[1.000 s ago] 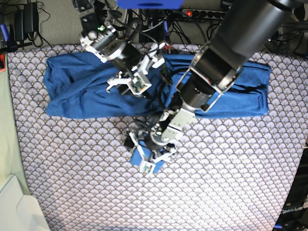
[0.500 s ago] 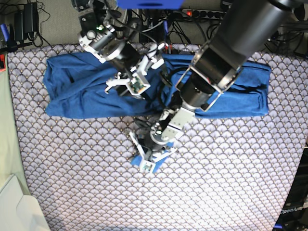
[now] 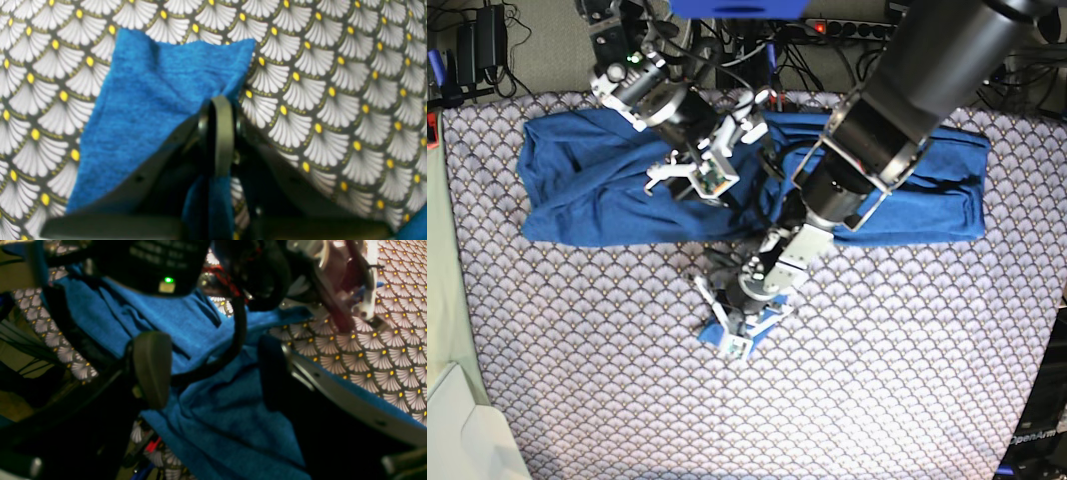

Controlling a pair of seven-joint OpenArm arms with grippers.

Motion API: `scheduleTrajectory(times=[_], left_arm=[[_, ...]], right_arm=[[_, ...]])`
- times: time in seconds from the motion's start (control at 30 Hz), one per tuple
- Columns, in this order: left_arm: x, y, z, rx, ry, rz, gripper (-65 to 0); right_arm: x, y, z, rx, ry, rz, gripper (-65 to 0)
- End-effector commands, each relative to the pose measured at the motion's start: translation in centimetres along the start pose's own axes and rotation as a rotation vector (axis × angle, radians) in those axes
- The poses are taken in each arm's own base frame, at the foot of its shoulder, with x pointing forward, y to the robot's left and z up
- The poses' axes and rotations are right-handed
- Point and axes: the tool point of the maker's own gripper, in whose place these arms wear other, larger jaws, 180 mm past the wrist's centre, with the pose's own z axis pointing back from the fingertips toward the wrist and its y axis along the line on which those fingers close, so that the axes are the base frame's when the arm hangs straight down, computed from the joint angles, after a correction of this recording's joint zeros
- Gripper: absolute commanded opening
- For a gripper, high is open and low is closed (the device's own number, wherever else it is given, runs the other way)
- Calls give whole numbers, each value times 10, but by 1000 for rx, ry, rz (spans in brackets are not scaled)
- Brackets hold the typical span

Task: Fold the T-shirt properly
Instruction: 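Grasp the sleeve cuff with the left gripper and lay it over the body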

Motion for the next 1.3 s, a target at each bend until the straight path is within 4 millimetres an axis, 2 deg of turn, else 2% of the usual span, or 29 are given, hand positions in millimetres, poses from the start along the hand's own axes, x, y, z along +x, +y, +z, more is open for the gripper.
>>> scheduleTrajectory(times=[0.0, 0.07, 0.2, 0.37, 0.53, 0.77, 1.0, 1.1, 1.27], left_arm=[[37, -10, -1, -23, -79, 15, -645], [59, -20, 3, -56, -134, 49, -645], [59, -12, 20, -95, -127, 90, -645], [66, 22, 53, -14, -177, 87, -645], [55, 38, 91, 27, -205, 93, -645], [40, 81, 149, 87, -229, 296, -645], [30, 112, 206, 155, -271, 358, -645], [20, 126, 226, 196, -268, 376, -645], [-9, 145, 259, 275, -249, 407, -645]], right_arm=[[17, 0, 2, 4, -62, -1, -240], [16, -6, 3, -15, -61, -5, -240], [16, -13, 3, -32, -61, -3, -240], [16, -16, 4, -38, -60, -4, -240], [16, -15, 3, -36, -63, -6, -240], [19, -17, 1, -39, -69, 2, -240], [20, -15, 1, -32, -71, 1, -240], [20, -15, 1, -32, -71, 1, -240], [20, -15, 1, -32, -71, 1, -240]])
